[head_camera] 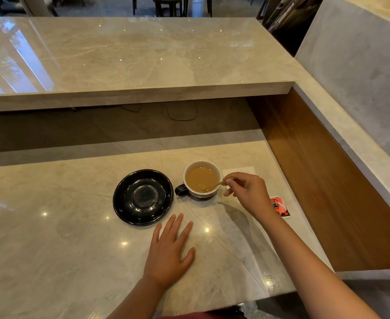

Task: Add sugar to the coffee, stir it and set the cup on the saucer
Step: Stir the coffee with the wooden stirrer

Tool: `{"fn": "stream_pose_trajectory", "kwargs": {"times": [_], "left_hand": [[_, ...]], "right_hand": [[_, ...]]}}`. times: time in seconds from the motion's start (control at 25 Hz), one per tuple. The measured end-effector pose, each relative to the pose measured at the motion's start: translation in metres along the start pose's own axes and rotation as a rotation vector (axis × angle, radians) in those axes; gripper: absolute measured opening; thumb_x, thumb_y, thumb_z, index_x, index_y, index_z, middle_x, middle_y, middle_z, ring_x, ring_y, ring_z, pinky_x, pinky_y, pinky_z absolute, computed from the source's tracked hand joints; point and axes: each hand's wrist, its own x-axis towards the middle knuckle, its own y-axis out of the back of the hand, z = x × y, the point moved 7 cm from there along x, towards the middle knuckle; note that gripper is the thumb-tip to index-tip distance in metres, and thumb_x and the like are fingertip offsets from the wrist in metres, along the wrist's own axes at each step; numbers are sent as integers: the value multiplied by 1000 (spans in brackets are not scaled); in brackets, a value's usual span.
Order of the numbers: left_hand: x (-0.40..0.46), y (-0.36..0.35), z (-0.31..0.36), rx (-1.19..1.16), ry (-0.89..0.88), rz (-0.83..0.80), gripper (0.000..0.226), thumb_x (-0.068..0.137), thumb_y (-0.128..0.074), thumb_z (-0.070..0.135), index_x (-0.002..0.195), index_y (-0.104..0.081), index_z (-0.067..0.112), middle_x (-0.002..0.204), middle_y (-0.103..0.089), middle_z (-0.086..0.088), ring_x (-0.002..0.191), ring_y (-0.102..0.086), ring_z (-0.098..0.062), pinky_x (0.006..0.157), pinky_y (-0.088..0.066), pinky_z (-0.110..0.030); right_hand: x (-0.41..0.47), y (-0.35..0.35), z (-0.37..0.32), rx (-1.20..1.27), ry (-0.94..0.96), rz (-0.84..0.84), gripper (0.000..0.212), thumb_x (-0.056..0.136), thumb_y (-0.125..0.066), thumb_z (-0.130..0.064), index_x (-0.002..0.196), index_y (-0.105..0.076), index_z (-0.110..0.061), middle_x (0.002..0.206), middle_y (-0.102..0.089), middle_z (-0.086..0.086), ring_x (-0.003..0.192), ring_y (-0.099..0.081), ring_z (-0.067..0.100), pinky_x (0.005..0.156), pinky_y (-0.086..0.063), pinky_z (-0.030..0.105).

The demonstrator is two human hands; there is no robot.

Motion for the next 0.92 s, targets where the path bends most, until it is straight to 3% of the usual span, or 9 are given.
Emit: {"fn": "stream_pose_trajectory", "kwargs": {"times": [0.24,0.48,0.72,0.84,0.92], "left_hand": [[0,2,2,-2,-4,5,61,90,-36,54,145,-15,37,154,-12,2,140,1,-14,111,13,-34],[0,3,2,6,-4,2,61,90,-35,54,145,-16,37,155,-13,1,140,0,-15,111,12,-35],[-1,5,3,0,-11,9,61,90,-34,54,145,-15,36,155,-12,1,140,1,-15,111,12,-35],[-1,6,3,-9,-8,13,60,90,-34,54,145,-19,35,154,-16,0,140,-3,-16,110,9,-36],[0,6,3,-12,-7,14,60,89,-35,54,144,-19,35,154,-17,0,139,-4,-16,110,8,-36]], "right_hand": [[2,-13,13,206,-59,103,14,87,-57,-3,89,-70,-7,78,-70,6,59,-67,4,53,-48,10],[7,-5,6,38,65,196,16,88,-55,-6,87,-69,-15,72,-69,3,67,-69,12,64,-53,26],[-4,2,-13,-289,256,106,11,88,-57,-8,92,-67,-8,73,-73,12,70,-67,26,68,-53,36],[-5,5,-16,-275,231,59,11,88,-57,-7,89,-68,-8,73,-72,9,67,-68,17,67,-51,27],[-3,4,-10,-177,139,19,13,87,-57,-5,86,-69,-9,73,-70,4,63,-66,8,63,-47,10]]}}
